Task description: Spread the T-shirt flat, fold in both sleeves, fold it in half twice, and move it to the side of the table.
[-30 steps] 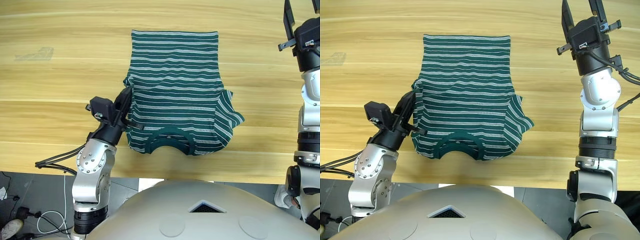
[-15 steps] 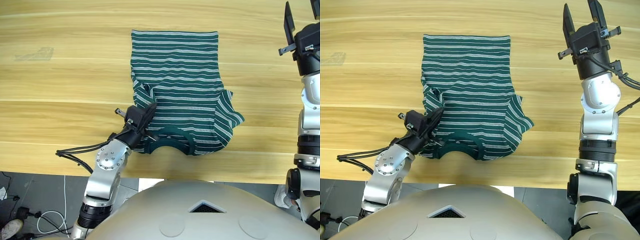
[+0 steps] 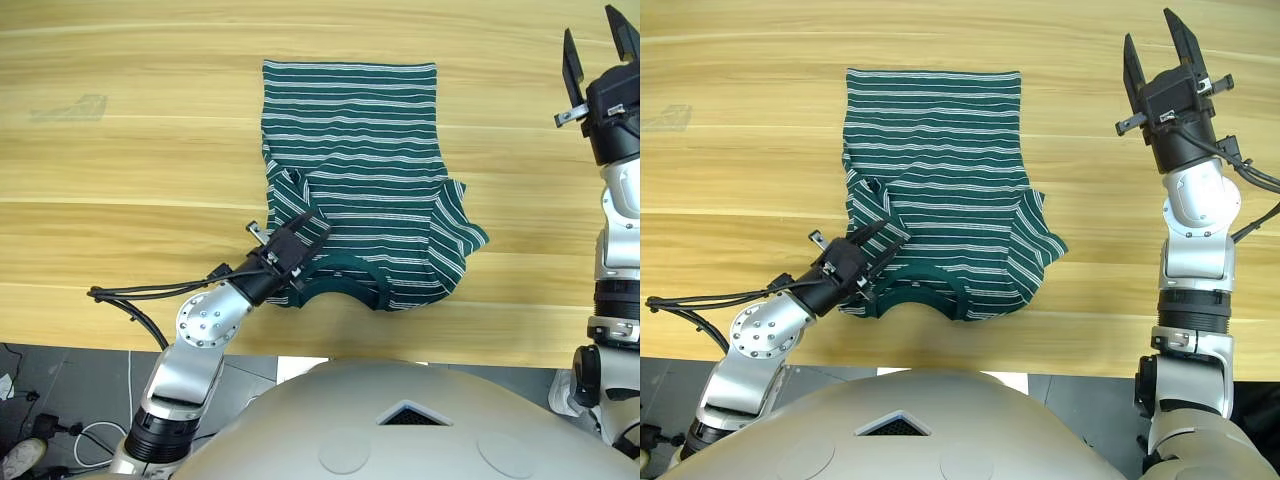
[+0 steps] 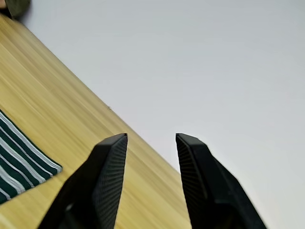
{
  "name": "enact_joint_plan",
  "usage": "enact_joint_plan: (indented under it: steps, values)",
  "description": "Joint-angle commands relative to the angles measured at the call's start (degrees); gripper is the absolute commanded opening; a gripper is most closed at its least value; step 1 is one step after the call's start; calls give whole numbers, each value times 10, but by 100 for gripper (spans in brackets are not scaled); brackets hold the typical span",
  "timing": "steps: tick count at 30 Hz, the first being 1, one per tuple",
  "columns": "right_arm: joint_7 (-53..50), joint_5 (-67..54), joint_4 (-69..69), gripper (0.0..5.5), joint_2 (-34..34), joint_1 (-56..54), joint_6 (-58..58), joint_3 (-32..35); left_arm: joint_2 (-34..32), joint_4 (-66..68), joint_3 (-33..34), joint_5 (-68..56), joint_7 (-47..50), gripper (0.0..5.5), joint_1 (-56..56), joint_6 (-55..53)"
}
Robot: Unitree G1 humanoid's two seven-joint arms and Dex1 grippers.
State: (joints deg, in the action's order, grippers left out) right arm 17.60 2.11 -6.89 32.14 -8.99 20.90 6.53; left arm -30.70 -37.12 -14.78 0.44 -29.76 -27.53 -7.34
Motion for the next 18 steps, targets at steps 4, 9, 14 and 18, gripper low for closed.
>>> enact_joint_plan:
  steps: [4,9,14,18]
  values:
    - [216,-418,179,187,26,171,-278,86,4,-81,118,-189,-27,228,-50,61]
    - [210,-574,204,187,44,298,-490,134,83,-37,287,-264,116,228,-28,30]
    - [156,-569,230,187,61,350,-616,123,105,-38,316,-263,149,228,-29,6]
    - [136,-565,225,187,42,347,-655,117,116,-39,312,-255,150,228,-34,0]
